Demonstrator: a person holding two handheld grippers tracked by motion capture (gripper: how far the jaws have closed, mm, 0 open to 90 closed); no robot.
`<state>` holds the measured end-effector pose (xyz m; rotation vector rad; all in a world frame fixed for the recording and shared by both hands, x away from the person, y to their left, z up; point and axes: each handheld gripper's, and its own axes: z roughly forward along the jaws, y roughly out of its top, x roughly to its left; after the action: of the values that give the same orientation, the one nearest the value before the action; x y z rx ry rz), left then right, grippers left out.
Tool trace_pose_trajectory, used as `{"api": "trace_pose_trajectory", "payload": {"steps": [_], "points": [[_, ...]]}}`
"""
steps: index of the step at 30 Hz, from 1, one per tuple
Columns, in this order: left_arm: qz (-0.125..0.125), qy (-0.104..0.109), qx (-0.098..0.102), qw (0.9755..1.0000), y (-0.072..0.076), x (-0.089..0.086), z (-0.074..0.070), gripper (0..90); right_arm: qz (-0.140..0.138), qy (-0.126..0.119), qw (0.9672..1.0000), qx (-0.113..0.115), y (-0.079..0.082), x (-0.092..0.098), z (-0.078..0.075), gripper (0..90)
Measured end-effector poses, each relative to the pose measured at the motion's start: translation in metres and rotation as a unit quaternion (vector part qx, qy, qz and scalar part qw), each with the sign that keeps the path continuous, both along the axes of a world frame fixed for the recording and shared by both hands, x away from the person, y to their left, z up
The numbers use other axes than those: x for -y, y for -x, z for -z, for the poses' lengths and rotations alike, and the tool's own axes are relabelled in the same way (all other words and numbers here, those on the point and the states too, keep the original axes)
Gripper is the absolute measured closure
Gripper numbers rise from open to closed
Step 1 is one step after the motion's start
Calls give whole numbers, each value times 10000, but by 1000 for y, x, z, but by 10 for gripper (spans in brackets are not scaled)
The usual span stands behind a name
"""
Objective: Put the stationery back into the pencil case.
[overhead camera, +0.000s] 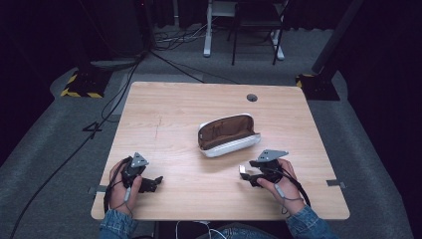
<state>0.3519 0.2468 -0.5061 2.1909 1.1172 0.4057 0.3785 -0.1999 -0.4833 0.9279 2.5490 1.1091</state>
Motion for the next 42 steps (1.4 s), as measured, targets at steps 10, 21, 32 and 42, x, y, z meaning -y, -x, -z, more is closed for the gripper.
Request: {"api": "trace_pose_trajectory", "payload": {"steps": [10, 21, 32, 42], "points": [[1, -1, 0, 10000, 0, 0, 0, 1, -23, 189, 9998, -88, -3, -12, 6, 459], [1, 0, -1, 10000, 0, 0, 0, 1, -17, 297, 9995, -121, -8, -14, 7, 666], [1, -1, 0, 10000, 0, 0, 0, 1, -83, 349, 9993, -74, -8, -14, 5, 739], [2, -1, -1, 10000, 0, 0, 0, 1, -160, 102, 9998, 69, -2, -11, -11, 739]]}}
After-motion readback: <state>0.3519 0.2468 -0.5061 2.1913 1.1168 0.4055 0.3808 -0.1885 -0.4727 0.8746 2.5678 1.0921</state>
